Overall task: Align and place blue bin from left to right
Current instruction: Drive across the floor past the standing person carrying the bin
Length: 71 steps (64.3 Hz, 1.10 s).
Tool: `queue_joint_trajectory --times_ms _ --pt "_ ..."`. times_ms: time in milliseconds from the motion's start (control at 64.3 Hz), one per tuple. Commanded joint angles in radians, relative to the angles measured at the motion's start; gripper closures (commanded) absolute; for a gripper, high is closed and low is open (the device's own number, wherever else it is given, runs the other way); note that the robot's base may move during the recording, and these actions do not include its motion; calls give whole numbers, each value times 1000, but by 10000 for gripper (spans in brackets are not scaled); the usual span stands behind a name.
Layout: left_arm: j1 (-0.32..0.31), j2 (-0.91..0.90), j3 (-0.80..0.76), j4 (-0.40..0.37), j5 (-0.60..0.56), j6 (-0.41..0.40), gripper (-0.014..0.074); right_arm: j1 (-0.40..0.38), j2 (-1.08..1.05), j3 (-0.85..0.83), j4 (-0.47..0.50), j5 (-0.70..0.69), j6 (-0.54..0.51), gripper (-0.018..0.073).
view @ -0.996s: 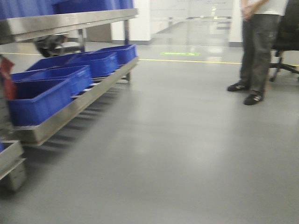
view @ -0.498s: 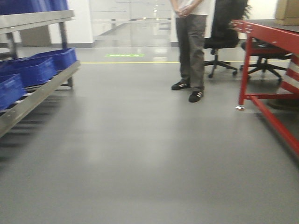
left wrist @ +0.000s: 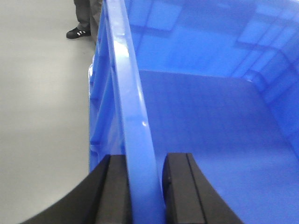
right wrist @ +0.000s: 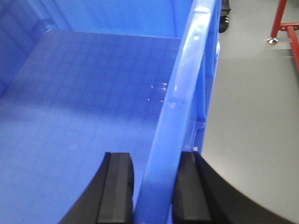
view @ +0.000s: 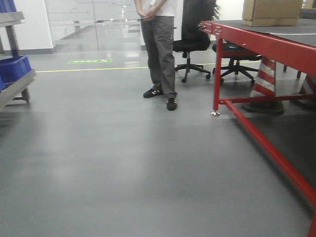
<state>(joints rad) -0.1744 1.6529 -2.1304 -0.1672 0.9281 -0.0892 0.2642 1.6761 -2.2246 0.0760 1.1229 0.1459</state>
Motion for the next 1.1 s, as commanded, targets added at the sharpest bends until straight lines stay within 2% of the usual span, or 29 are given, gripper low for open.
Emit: queue_joint_trajectory --times_ms 0,1089 --pt "-17 -26 -18 -87 -109 17 708 18 -20 -18 76 -112 -41 627" --pt "-17 -26 -18 -87 -109 17 708 18 -20 -18 76 -114 -41 627"
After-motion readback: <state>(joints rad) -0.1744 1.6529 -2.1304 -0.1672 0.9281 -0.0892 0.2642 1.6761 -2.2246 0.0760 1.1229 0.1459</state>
